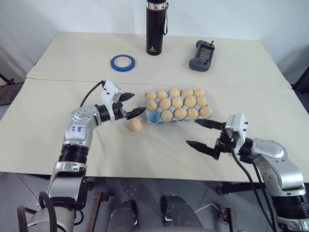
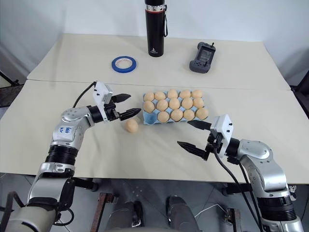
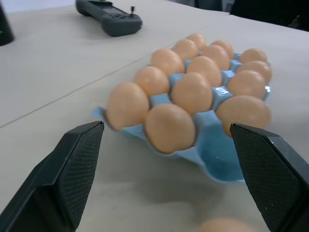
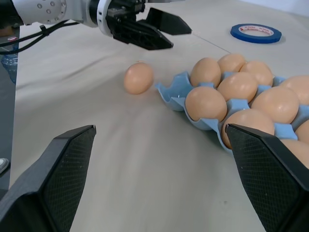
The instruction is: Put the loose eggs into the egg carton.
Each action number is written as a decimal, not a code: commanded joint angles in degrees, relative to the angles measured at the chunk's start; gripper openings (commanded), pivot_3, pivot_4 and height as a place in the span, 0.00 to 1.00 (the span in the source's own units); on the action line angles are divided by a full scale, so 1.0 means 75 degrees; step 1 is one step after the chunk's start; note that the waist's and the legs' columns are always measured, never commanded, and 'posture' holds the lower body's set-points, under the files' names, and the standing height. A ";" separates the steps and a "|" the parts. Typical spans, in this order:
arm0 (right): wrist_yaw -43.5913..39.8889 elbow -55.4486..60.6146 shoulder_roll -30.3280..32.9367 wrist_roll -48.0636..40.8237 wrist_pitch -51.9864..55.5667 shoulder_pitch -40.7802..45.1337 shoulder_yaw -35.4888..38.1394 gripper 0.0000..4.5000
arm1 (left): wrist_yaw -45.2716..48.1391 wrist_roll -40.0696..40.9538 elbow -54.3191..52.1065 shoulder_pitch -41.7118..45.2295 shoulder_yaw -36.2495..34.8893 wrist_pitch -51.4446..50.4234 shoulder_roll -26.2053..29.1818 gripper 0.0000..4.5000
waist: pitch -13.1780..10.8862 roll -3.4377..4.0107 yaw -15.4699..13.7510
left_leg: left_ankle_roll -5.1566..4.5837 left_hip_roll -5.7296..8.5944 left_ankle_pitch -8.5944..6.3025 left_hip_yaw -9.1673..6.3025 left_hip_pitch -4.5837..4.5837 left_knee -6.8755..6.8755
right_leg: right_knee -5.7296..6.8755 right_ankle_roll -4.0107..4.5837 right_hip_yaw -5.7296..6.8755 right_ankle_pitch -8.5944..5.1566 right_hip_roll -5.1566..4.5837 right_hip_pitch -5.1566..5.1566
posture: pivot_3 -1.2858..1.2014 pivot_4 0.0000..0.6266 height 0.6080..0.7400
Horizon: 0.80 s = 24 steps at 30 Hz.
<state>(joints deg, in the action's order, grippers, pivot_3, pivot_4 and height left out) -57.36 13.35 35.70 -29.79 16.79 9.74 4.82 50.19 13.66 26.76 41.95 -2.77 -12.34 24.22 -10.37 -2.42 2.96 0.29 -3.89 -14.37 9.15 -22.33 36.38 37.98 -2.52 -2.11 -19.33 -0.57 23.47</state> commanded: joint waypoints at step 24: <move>-0.0359 -0.0209 0.0139 0.0003 -0.0023 0.0374 0.0051 1.00 | -0.0231 0.0255 -0.2523 -0.1553 0.0338 -0.0738 0.0434 0.99 | 0.0000 0.0001 -0.0028 | -0.0021 0.0010 0.0008 -0.0005 0.0005 -0.0017 | -0.0009 -0.0002 0.0001 0.0010 -0.0014 -0.0006 | 0.52 0.24 1.00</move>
<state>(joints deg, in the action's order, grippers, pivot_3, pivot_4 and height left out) -59.57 11.05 36.27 -29.49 17.42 12.26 4.76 48.29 16.26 7.02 28.94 -0.88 -19.69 27.72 -10.37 -2.42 2.75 0.14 -3.81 -14.31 9.10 -22.29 36.24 37.90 -2.54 -2.10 -19.25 -0.66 23.43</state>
